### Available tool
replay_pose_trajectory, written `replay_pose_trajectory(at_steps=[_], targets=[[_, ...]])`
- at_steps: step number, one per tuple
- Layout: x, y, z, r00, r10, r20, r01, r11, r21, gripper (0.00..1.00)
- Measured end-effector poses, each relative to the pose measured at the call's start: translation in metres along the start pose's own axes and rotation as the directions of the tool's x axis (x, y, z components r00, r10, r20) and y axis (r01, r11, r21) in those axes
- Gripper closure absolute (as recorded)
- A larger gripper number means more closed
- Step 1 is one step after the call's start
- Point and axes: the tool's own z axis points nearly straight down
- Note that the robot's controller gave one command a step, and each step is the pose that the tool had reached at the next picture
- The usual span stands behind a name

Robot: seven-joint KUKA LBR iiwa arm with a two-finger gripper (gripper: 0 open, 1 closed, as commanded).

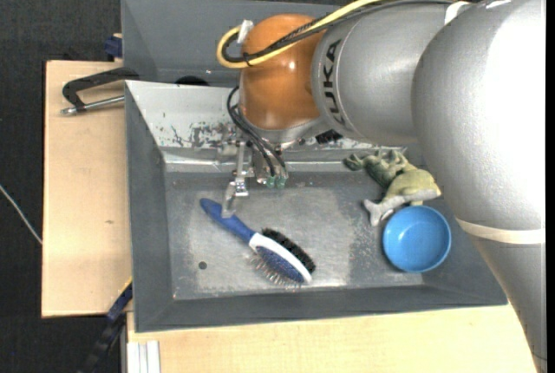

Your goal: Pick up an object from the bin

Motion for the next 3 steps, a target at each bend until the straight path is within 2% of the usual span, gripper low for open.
replay_pose_trajectory(at_steps=[1,2,3], targets=[[0.002,-0.046,0.007,0.997,-0.073,-0.008,0.073,0.997,0.003,0.00],[0.048,-0.137,-0.012,0.980,-0.199,-0.011,0.200,0.980,0.004,0.00],[0.121,-0.204,-0.036,0.970,-0.243,-0.014,0.243,0.970,0.003,0.00]])
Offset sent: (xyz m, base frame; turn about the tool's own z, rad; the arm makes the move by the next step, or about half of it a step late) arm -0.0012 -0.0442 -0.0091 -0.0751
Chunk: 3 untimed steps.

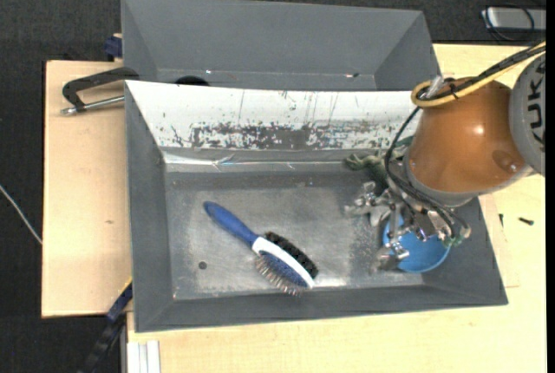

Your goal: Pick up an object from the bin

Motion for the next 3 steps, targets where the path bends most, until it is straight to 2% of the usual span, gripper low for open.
replay_pose_trajectory(at_steps=[1,2,3], targets=[[-0.027,0.041,0.049,0.999,0.034,0.002,-0.034,0.999,-0.006,0.00],[-0.054,0.147,0.055,0.994,0.109,0.007,-0.109,0.994,-0.008,0.00],[-0.084,0.213,0.071,0.998,0.059,0.012,-0.058,0.998,-0.004,0.00]])
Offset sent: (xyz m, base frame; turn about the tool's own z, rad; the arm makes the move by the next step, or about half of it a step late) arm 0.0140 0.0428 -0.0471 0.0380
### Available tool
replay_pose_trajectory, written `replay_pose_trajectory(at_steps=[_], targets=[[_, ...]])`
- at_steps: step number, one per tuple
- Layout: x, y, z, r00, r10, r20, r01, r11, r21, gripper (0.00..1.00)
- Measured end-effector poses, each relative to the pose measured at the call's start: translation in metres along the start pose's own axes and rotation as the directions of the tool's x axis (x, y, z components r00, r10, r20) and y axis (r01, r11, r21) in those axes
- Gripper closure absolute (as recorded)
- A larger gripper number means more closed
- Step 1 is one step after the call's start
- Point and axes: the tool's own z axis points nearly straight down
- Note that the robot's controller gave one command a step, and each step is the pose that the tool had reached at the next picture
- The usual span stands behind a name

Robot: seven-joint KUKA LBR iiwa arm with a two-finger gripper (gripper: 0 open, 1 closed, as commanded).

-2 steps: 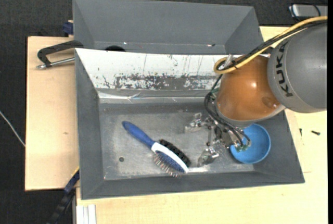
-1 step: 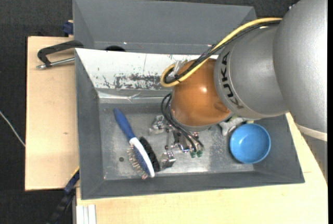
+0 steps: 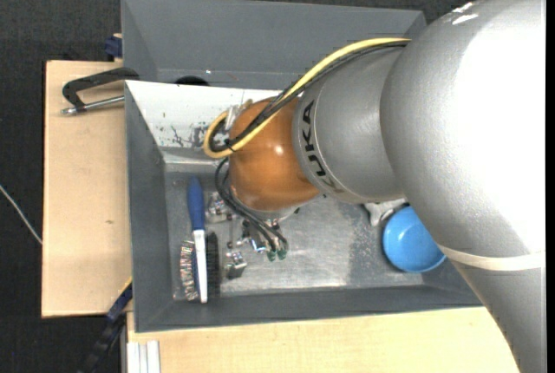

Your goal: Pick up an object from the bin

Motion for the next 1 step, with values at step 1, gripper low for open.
replay_pose_trajectory(at_steps=[1], targets=[[0.0013,-0.0011,-0.0025,1.000,0.004,-0.010,-0.004,1.000,-0.001,1.00]])
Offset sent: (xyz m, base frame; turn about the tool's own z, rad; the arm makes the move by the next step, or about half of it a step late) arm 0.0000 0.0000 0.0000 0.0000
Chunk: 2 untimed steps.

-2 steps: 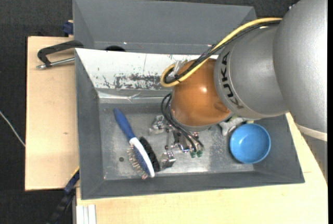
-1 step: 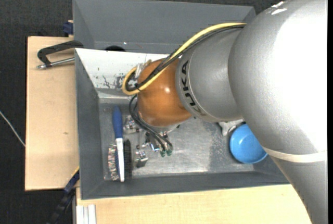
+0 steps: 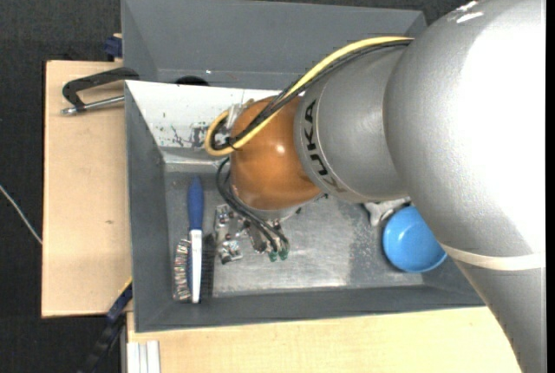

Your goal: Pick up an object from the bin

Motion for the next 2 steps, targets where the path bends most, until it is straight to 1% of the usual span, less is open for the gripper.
replay_pose_trajectory(at_steps=[1,2], targets=[[0.005,0.023,-0.071,1.000,-0.015,0.014,0.015,1.000,-0.001,1.00],[-0.003,0.028,-0.092,1.000,0.017,0.010,-0.017,1.000,0.000,1.00]])
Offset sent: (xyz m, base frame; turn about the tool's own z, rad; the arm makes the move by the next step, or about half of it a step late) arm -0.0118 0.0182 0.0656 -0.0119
